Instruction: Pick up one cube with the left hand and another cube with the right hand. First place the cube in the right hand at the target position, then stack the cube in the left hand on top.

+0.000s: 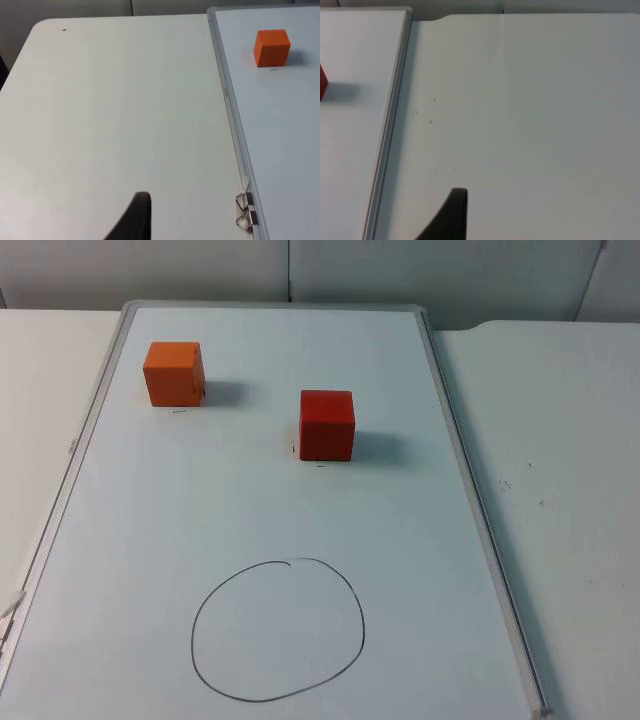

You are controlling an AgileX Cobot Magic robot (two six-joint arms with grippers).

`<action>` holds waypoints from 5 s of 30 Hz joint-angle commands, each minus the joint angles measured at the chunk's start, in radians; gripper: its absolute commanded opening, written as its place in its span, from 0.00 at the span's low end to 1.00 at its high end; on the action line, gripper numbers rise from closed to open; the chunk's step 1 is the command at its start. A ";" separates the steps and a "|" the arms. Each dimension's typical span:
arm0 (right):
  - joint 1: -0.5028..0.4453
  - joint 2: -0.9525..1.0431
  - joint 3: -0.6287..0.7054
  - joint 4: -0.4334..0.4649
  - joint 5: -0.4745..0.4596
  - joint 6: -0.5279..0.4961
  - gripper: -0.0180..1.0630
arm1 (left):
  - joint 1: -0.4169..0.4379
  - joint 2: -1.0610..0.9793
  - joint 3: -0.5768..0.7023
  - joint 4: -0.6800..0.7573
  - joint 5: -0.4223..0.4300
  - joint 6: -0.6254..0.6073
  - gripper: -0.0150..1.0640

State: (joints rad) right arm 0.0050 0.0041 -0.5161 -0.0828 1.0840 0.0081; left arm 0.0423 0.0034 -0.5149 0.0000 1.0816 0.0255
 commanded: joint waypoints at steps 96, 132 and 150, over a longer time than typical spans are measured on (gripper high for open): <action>-0.005 -0.004 0.007 0.001 -0.008 -0.008 0.99 | -0.255 2.196 -1.253 -0.205 -0.540 0.043 0.90; -0.005 -0.004 0.007 0.001 -0.008 -0.008 0.99 | -0.271 2.392 -1.277 -0.169 -0.631 -0.007 0.79; -0.005 -0.004 0.007 0.001 -0.008 -0.008 0.99 | -0.271 2.191 -1.277 -0.145 -0.482 -0.025 0.11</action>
State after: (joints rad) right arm 0.0050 0.0041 -0.5161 -0.0828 1.0840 0.0081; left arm -0.2226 2.2677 -1.7829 -0.1419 0.5743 0.0123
